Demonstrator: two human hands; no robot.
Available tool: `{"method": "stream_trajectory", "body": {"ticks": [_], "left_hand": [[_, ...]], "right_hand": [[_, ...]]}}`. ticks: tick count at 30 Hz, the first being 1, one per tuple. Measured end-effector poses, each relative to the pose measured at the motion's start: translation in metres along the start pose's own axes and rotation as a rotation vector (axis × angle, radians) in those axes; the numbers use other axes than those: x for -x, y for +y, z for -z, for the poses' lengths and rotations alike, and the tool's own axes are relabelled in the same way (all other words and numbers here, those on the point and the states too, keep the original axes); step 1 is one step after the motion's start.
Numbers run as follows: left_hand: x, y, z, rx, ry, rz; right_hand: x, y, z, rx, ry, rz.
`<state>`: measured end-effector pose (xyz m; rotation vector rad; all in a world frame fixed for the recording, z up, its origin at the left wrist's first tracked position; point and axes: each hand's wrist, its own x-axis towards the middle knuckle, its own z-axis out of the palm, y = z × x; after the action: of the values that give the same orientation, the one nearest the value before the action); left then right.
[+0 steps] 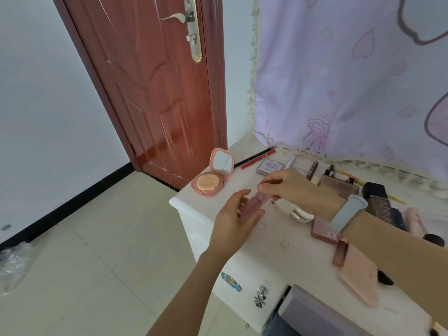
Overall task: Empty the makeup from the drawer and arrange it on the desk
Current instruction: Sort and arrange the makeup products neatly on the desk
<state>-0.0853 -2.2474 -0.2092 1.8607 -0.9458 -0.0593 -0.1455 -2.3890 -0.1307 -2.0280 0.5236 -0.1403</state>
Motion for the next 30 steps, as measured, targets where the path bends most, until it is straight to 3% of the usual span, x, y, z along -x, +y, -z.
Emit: {"method": "stream_trajectory", "body": {"ticks": [8, 11, 16, 19, 24, 26, 30], "left_hand": [[0.0, 0.0, -0.014, -0.329, 0.128, -0.225], [-0.003, 0.007, -0.015, -0.29, 0.052, -0.147], [-0.008, 0.01, -0.012, 0.021, -0.033, 0.027], [-0.009, 0.006, -0.007, -0.035, -0.068, -0.018], [-0.008, 0.005, -0.002, -0.195, -0.117, -0.094], [-0.009, 0.006, 0.0, -0.184, -0.112, -0.081], [-0.008, 0.003, 0.004, -0.169, -0.14, -0.021]], "right_hand": [[0.01, 0.008, -0.005, 0.326, 0.054, -0.029], [0.01, 0.011, -0.003, 0.324, 0.019, -0.005], [0.013, 0.013, 0.0, 0.163, -0.023, 0.109], [0.013, 0.008, 0.008, -0.019, -0.129, 0.103], [0.012, 0.003, 0.004, 0.277, -0.128, 0.045], [0.011, 0.007, 0.001, 0.268, -0.104, 0.096], [0.012, 0.011, 0.007, 0.155, -0.238, 0.105]]}}
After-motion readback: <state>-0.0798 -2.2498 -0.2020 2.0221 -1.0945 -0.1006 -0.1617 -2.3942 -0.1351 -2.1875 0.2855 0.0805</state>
